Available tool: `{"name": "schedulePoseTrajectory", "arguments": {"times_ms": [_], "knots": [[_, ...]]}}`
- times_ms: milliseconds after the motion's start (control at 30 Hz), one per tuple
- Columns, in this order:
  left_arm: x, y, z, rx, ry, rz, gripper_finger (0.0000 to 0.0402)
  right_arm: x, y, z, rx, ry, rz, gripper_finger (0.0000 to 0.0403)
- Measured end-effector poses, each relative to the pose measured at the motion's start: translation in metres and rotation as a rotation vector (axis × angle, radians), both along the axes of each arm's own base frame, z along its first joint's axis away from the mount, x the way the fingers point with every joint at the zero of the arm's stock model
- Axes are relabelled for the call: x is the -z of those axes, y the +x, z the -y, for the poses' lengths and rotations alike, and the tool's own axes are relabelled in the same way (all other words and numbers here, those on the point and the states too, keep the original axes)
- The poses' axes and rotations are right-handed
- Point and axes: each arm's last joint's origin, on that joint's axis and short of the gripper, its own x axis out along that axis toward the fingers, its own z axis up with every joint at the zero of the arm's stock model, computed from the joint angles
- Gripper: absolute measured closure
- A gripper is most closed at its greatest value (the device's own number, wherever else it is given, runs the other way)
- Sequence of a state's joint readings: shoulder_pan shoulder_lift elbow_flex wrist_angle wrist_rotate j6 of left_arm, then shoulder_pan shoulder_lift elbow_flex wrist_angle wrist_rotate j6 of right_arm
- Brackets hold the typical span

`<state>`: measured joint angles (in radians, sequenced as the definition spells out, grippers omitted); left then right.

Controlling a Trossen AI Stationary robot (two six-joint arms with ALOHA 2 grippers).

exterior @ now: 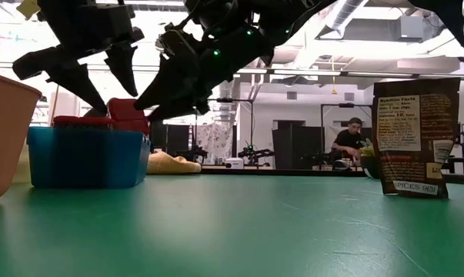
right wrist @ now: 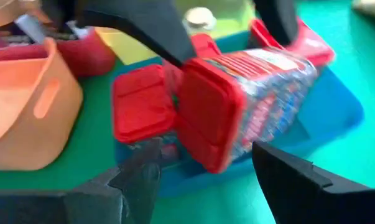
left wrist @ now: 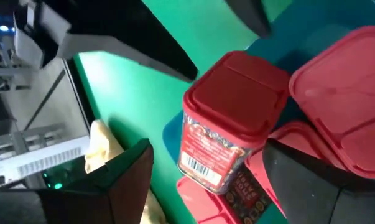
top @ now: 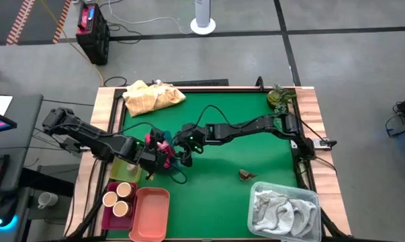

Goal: Sort spices by type
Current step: Put the red seasoning can into the blue bin

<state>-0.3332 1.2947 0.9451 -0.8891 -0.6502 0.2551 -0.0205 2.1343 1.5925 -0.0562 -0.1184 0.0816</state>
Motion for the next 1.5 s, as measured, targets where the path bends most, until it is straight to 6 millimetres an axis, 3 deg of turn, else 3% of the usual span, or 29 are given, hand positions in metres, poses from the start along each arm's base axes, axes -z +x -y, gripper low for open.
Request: {"name": "schedulePoseTrajectory", "arguments": {"times_ms": [467, 700, 933, 1500], "knots": [[0.010, 0.010, -0.001, -0.091, 0.026, 0.037, 0.0111, -0.001, 0.005, -0.010, -0.039, 0.096, 0.059, 0.0127], [-0.010, -0.002, -0.005, -0.151, -0.051, 0.166, 0.0111, -0.001, 0.004, -0.013, -0.026, 0.241, 0.027, 0.0127], [-0.029, -0.016, -0.016, -0.232, -0.150, 0.286, 0.0111, -0.009, 0.008, -0.017, -0.053, 0.248, 0.071, 0.0127], [-0.021, -0.013, -0.033, -0.353, -0.320, 0.207, 0.0111, -0.015, 0.010, -0.011, -0.011, 0.250, 0.095, 0.0127]]}}
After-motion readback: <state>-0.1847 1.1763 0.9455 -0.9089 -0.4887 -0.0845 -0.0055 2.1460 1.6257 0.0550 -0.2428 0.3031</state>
